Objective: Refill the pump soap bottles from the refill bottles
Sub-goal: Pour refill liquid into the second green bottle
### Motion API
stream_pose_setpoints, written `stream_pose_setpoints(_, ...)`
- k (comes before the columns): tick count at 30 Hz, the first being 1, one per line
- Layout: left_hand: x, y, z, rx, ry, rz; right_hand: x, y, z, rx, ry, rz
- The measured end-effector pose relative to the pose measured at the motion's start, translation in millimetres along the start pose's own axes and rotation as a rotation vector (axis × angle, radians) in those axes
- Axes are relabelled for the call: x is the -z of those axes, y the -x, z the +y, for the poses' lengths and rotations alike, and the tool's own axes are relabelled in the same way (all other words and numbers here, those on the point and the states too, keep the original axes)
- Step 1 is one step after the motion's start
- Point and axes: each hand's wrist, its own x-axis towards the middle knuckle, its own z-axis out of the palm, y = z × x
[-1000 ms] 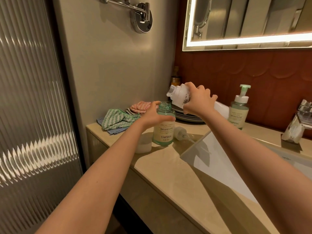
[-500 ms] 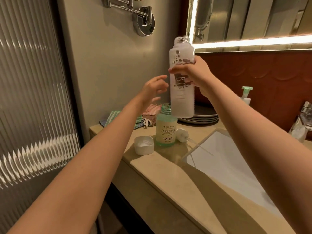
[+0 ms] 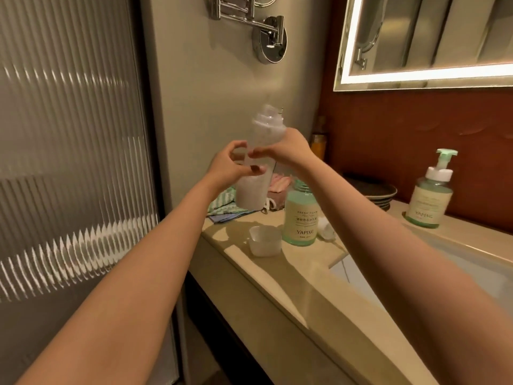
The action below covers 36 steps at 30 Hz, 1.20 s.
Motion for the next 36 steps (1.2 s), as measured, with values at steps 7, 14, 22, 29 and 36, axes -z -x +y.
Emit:
stream_pose_setpoints(7, -6, 1, -39, 0.141, -0.104, 0.037, -45, -7, 31, -0.160, 0.033, 0.005)
stream_pose_setpoints(14, -11, 1, -53, 0.222, -0.130, -0.006, -54, -2, 42, -0.243, -0.005, 0.004)
stream_pose_setpoints(22, -4, 1, -43, 0.260, -0.213, -0.026, -41, 9, 31, -0.231, 0.036, -0.029)
stream_pose_setpoints(29, -2, 19, -2, -0.112, -0.346, 0.396, -7, 12, 19, -0.187, 0.021, 0.029)
stream_pose_setpoints(36, -20, 17, 21, -0.213, -0.355, 0.577, 21, 12, 27, -0.172, -0.029, 0.131)
